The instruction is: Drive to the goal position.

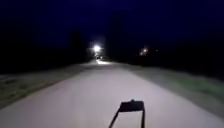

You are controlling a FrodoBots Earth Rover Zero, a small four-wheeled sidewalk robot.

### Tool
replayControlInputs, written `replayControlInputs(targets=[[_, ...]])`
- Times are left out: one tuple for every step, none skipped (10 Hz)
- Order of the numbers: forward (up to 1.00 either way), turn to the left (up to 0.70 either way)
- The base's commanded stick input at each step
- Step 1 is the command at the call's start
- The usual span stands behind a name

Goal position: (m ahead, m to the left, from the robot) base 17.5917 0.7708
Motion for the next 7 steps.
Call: replayControlInputs(targets=[[1.0,0.0],[1.0,0.0],[1.0,0.0],[1.0,0.0],[1.0,0.03],[1.0,0.07],[1.0,0.1]])
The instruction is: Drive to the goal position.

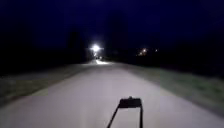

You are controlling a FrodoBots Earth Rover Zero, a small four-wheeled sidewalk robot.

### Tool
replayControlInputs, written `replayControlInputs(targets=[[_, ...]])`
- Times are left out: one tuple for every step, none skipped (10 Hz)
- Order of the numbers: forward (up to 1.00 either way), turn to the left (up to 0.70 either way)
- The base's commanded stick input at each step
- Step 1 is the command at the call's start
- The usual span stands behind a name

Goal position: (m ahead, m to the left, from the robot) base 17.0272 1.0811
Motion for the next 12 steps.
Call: replayControlInputs(targets=[[1.0,0.03],[1.0,0.0],[1.0,0.0],[1.0,0.0],[1.0,0.0],[1.0,0.0],[1.0,0.0],[1.0,0.0],[1.0,0.0],[1.0,0.0],[1.0,0.0],[1.0,0.0]])
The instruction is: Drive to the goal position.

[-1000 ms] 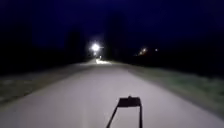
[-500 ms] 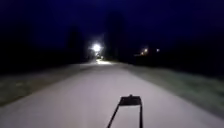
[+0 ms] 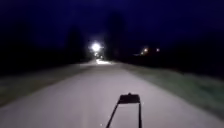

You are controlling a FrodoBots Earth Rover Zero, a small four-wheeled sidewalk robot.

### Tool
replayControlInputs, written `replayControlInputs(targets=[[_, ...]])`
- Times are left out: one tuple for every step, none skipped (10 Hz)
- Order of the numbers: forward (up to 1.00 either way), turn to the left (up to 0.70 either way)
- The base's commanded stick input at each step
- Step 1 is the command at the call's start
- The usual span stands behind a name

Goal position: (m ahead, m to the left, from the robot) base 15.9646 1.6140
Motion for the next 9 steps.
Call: replayControlInputs(targets=[[1.0,0.02],[1.0,0.0],[1.0,0.0],[1.0,0.02],[1.0,0.0],[1.0,0.0],[1.0,0.0],[1.0,0.0],[1.0,0.0]])
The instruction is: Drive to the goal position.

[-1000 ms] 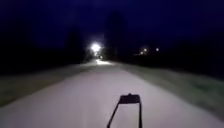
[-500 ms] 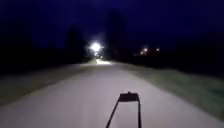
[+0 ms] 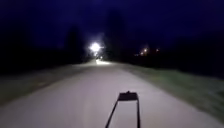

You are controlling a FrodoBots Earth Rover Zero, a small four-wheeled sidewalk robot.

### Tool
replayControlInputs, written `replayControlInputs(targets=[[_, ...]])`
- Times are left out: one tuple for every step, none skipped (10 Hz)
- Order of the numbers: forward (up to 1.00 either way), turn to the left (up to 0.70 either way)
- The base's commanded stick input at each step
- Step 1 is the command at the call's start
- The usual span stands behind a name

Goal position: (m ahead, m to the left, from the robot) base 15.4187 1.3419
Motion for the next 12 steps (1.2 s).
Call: replayControlInputs(targets=[[1.0,0.0],[1.0,0.0],[1.0,0.0],[1.0,0.0],[1.0,0.0],[1.0,0.0],[1.0,0.0],[1.0,0.0],[1.0,0.0],[1.0,0.0],[1.0,0.0],[1.0,0.0]])
